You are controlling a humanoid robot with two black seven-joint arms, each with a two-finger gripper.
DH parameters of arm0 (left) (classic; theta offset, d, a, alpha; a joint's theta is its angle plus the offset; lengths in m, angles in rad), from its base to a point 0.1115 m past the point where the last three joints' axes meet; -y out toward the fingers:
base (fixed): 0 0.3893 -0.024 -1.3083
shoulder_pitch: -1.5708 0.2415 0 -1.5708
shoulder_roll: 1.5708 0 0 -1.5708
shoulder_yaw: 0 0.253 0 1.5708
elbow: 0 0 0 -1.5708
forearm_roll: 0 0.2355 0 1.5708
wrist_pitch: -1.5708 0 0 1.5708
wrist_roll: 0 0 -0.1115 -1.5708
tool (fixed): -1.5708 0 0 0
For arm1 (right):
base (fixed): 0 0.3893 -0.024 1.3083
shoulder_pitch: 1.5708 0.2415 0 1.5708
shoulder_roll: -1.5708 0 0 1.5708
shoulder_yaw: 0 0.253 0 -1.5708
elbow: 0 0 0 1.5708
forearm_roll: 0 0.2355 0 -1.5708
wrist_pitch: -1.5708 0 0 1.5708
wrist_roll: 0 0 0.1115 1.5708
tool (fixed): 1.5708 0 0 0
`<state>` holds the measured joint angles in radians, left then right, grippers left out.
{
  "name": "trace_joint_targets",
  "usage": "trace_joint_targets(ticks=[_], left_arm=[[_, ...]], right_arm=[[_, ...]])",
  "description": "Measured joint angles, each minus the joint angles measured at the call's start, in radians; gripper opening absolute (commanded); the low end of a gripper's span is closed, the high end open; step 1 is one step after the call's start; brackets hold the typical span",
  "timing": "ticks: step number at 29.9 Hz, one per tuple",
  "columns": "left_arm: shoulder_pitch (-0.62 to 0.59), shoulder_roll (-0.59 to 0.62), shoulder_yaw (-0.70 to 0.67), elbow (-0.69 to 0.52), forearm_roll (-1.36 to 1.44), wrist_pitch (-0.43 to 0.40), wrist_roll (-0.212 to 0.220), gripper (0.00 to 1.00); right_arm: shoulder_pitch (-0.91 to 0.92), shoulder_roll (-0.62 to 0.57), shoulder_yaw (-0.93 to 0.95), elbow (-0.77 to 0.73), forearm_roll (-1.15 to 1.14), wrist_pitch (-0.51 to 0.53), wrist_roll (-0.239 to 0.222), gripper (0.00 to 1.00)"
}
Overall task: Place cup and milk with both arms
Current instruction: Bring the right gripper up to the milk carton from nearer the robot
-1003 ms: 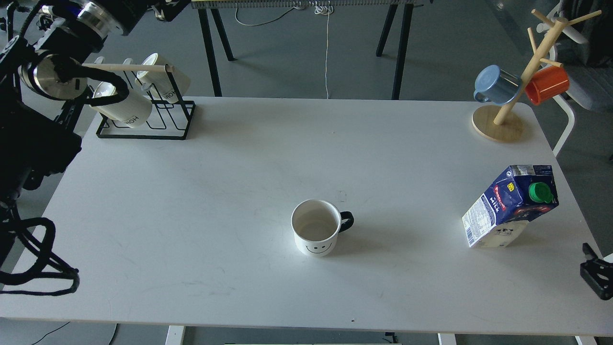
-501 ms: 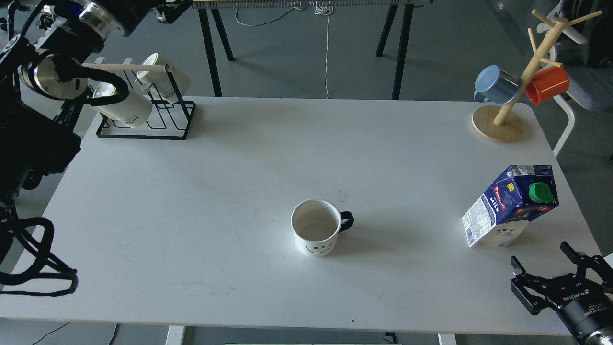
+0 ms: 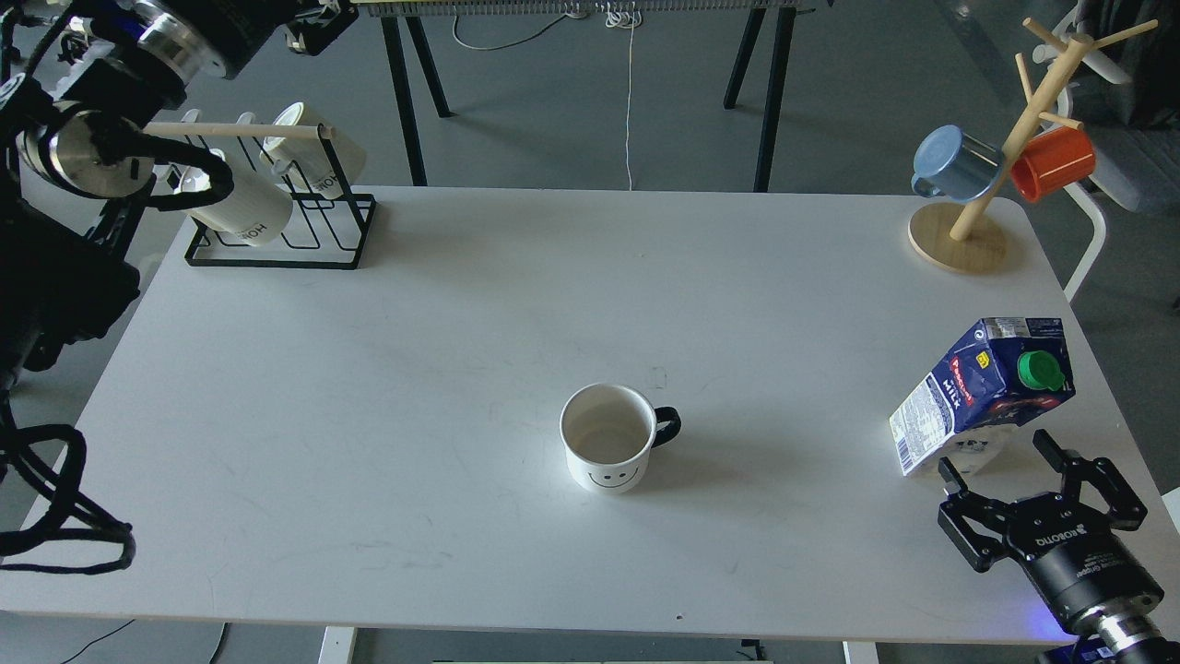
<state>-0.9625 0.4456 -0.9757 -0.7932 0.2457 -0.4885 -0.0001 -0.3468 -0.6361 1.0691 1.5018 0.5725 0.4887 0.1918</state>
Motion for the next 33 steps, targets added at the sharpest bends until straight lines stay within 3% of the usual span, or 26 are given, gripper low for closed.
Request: trace_joint_targets(ticks=[25, 29, 33], left_arm=[[0.006, 0.005, 0.002, 0.0, 0.001, 0.0, 0.0, 0.99], [0.014, 0.011, 0.002, 0.0, 0.001, 0.0, 0.0, 0.99], [0.016, 0.012, 0.002, 0.0, 0.001, 0.0, 0.0, 0.99]], right_arm=[[0.08, 0.086, 0.007, -0.042, 0.0, 0.0, 0.0, 0.98], [0.087, 0.097, 0.007, -0.047, 0.001, 0.0, 0.001, 0.89], [0.102, 0.117, 0.009, -0.047, 0.007, 0.0, 0.003, 0.7]])
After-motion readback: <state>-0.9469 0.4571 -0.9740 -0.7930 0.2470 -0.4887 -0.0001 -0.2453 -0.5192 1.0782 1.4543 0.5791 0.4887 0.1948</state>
